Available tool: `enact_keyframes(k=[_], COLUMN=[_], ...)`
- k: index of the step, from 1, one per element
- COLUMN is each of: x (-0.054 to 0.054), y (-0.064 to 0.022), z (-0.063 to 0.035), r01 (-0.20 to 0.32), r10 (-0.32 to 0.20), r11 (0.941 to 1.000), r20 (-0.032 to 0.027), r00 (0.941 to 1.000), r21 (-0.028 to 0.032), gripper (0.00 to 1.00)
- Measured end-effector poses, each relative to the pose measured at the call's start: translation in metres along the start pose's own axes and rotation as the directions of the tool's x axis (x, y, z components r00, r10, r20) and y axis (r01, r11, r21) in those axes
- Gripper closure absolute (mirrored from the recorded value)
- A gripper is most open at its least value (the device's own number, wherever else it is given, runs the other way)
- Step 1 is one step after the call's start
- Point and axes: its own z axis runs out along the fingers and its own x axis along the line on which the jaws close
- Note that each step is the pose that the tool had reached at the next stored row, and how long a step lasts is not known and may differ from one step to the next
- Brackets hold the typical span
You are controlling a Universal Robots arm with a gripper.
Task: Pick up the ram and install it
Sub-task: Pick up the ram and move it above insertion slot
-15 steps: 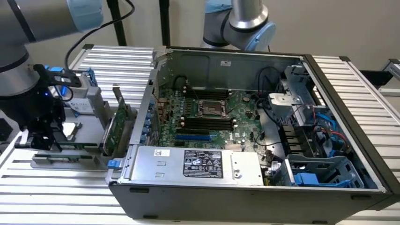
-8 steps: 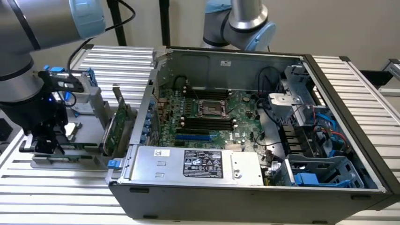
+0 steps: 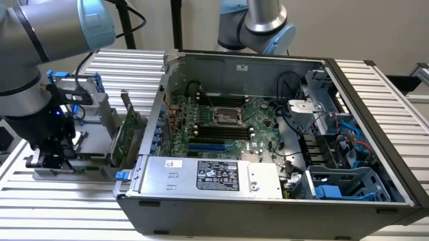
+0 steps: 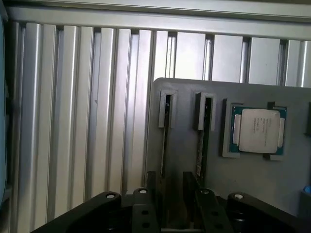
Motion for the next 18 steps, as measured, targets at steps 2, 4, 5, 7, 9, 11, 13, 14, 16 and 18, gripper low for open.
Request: enact_keyframes(k=[2, 4, 5, 7, 9, 11, 13, 14, 16, 18], x=[0.000, 0.000, 0.000, 0.000, 0.001, 0.002, 0.003, 0.003, 0.004, 0.004], y=[-0.0001, -0.0003, -0.0003, -0.0005, -0.0006, -0.0006, -0.0006, -0.0007, -0.0014, -0.0029], z=[0.0037, 0.0072, 0.0092, 0.0127, 0.0165, 0.0189, 0.0199, 0.0202, 0.0208, 0.0215], r01=[0.000, 0.000, 0.000, 0.000, 0.000, 0.000, 0.000, 0.000, 0.000, -0.001], r10=[0.000, 0.000, 0.000, 0.000, 0.000, 0.000, 0.000, 0.000, 0.000, 0.001], r11=[1.0000, 1.0000, 1.0000, 1.0000, 1.0000, 1.0000, 1.0000, 1.0000, 1.0000, 1.0000], r20=[0.0001, 0.0000, 0.0000, 0.0001, -0.0002, -0.0006, -0.0004, -0.0004, -0.0003, 0.0013], r00=[1.0000, 1.0000, 1.0000, 1.0000, 1.0000, 1.0000, 1.0000, 1.0000, 1.0000, 1.0000], r21=[0.0001, 0.0000, 0.0000, 0.0001, 0.0001, -0.0002, 0.0001, 0.0001, 0.0000, 0.0003], gripper=[0.00, 0.00, 0.00, 0.00, 0.00, 0.00, 0.00, 0.00, 0.00, 0.00])
